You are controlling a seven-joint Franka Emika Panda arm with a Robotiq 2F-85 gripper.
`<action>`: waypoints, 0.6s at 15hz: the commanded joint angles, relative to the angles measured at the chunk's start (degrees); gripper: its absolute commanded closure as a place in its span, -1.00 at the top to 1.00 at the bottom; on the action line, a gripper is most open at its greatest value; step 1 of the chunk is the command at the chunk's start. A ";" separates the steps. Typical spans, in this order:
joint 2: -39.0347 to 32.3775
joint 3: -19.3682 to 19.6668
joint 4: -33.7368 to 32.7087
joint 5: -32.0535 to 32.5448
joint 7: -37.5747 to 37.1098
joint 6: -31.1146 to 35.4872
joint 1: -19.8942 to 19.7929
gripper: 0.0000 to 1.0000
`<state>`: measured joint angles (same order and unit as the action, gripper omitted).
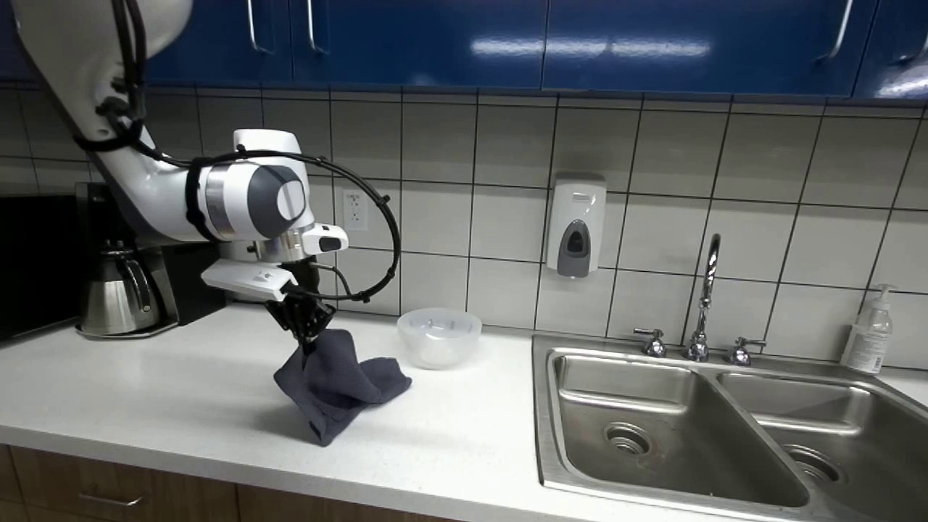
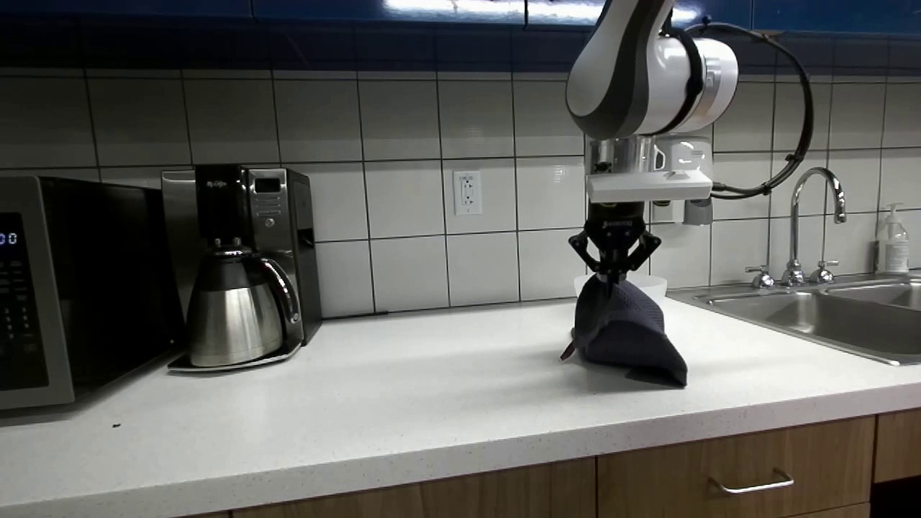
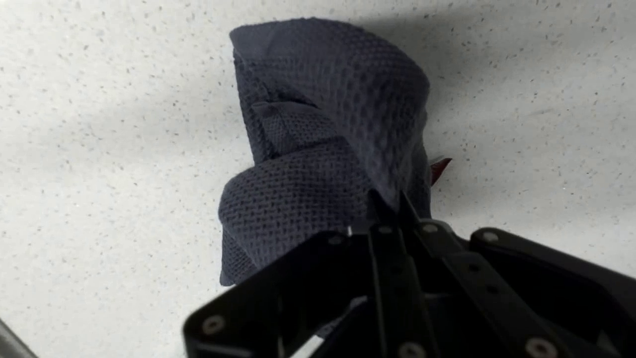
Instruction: Take the towel out of the bowl.
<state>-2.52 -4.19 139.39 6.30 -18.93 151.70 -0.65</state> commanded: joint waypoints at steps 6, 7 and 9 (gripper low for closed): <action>-9.51 4.64 -7.11 -0.41 -1.04 -1.13 1.46 -0.99; -10.51 4.97 -7.76 -0.67 -0.70 -1.44 1.57 -0.90; -11.79 5.66 -8.56 -0.53 -0.93 -1.53 2.09 -0.40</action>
<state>-11.99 0.07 133.56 6.06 -18.95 151.73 -0.03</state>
